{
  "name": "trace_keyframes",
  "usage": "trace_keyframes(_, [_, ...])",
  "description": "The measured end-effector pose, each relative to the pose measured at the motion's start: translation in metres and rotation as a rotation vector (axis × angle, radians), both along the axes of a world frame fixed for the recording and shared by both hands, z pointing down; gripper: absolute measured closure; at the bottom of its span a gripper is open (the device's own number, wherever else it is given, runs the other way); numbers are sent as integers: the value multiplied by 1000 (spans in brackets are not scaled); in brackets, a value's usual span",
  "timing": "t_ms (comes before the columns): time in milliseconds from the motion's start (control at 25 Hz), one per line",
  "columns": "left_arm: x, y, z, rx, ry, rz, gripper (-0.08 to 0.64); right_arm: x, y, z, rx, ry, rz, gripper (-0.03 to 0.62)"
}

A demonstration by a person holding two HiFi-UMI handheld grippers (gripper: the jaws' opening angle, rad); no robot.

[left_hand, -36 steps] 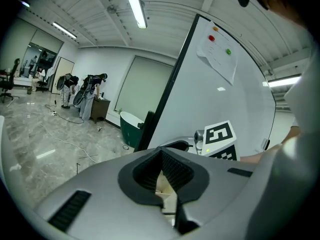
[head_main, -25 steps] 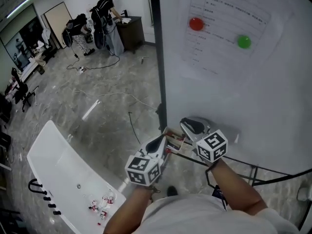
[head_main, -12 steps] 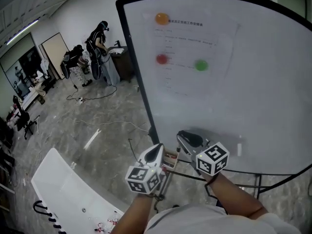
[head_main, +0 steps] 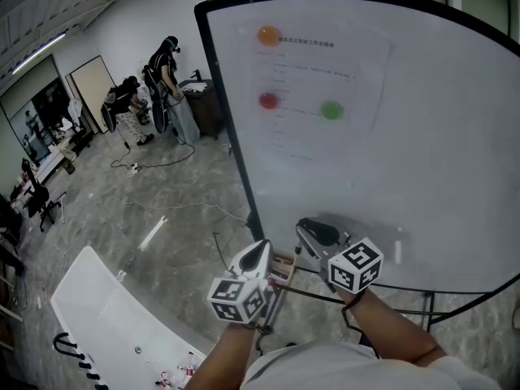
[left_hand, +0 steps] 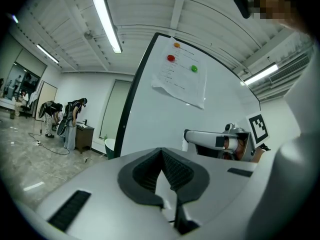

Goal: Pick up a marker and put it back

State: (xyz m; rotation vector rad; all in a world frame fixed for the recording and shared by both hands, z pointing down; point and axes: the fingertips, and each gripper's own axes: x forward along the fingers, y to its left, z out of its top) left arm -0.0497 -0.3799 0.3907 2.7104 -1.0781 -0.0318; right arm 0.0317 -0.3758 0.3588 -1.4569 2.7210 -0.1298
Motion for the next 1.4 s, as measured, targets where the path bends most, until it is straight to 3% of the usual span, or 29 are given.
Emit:
trace_keyframes(640, [-22, -7, 9, -25, 19, -7, 558, -20, -12, 24, -49, 17, -21, 528])
trace_keyframes(880, [-30, -10, 26, -60, 17, 15, 558, -32, -21, 66, -102, 16, -32, 528])
trace_keyframes(1120, [-37, -25, 84, -115, -5, 38, 558, -37, -39, 160, -196, -46, -44, 528])
trace_keyframes(1400, [-33, -24, 101, -173, -39, 69, 558, -35, -42, 199, -247, -80, -25, 528])
